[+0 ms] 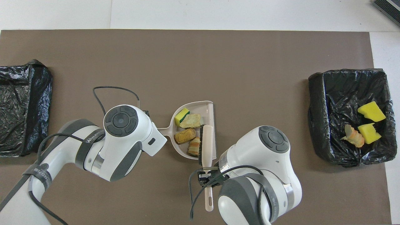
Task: Sweep and dump trash in bin
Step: 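Sweep the last scrap into the dustpan with the right gripper's brush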
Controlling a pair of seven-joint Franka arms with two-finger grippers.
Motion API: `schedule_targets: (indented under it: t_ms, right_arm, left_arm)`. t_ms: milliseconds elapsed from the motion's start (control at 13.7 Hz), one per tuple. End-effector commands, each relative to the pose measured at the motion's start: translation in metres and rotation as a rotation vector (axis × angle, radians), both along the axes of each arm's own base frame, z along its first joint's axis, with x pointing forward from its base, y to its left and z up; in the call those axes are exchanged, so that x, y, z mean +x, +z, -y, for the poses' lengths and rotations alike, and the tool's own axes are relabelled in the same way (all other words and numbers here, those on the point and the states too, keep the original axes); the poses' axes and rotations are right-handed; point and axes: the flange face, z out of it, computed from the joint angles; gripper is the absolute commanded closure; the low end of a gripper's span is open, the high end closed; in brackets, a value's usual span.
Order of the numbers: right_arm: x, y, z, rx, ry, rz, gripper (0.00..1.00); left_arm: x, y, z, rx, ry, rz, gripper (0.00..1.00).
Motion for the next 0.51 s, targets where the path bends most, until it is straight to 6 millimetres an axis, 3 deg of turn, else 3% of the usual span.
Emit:
schedule_targets:
  t_ms: [0, 220, 439]
  right_arm:
    - [0.005, 0.041, 0.005, -0.145, 0.06, 0.009, 1.0]
    - [-0.022, 0.054, 0.007, -0.267, 0.038, -0.021, 1.0]
    - [-0.054, 0.033, 0.005, -0.287, 0.024, -0.035, 1.0]
  left_arm:
    - [0.009, 0.007, -0.027, -0.071, 0.033, 0.0, 1.0]
    - [0.027, 0.006, -0.06, -0.192, 0.026, -0.022, 1.0]
    - [0.043, 0.005, -0.085, -0.292, -0.027, 0.019, 1.0]
